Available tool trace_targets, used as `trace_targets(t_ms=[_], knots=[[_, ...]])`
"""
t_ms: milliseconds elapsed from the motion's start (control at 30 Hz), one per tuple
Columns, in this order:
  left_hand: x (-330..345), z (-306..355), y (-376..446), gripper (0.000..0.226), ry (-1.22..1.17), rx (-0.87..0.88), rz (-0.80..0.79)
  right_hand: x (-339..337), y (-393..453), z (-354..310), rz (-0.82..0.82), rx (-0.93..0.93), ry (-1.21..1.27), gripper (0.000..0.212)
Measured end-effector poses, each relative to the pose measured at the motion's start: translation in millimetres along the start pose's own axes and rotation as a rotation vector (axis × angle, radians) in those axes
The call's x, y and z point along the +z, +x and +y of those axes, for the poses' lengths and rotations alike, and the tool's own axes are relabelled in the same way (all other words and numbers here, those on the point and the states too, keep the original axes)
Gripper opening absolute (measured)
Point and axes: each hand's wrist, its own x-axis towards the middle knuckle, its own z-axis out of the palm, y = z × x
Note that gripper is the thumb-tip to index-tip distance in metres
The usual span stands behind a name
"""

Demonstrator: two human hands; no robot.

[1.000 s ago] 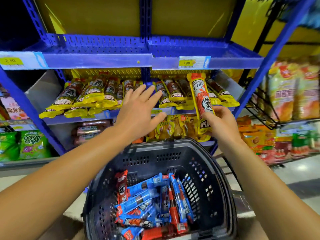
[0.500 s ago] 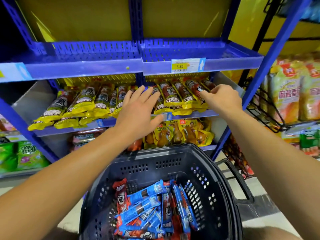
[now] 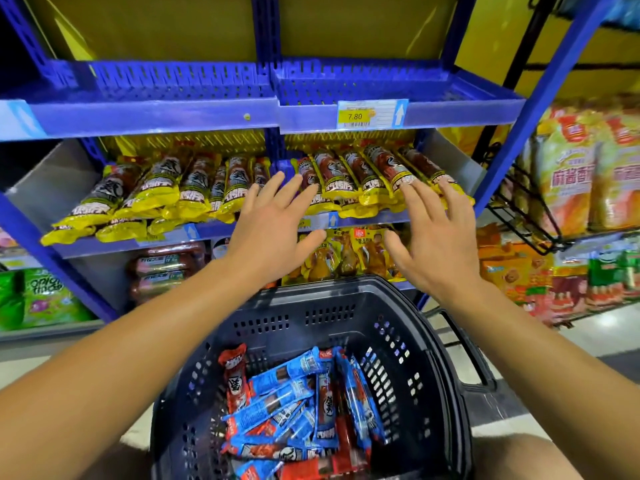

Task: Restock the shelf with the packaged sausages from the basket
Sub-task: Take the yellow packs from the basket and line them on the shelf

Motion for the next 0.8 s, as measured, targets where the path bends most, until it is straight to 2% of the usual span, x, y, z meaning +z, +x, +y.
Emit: trace_targets(t_ms=[133, 267, 567, 700, 800], knots=[[-1.8, 4.2, -7.9, 0.07, -0.043, -0.001, 0.0, -2.0, 8.3, -7.6, -0.151, 0.053, -0.029, 0.08], [-3.1, 6.1, -14.8, 0.069, -0.064, 0.006, -0.007, 2.6, 20.7, -10.7, -0.244, 0.1, -0.052, 0.077], [14.8, 7.5, -30.2, 0.069, -0.115, 0.019, -0.059, 2.6, 25.1, -10.5, -0.239, 0.106, 0.027, 0.074], [33.1, 8.6, -48.8, 0.072, -0.168, 0.028, -0.096, -2.6, -9.0, -14.7, -0.141, 0.062, 0.137, 0.075], [54.6, 10.2, -69.5, 0.079, -0.182, 0.039, -0.15, 11.3, -52.1, -20.4, -0.198, 0.007, 0.172, 0.075]])
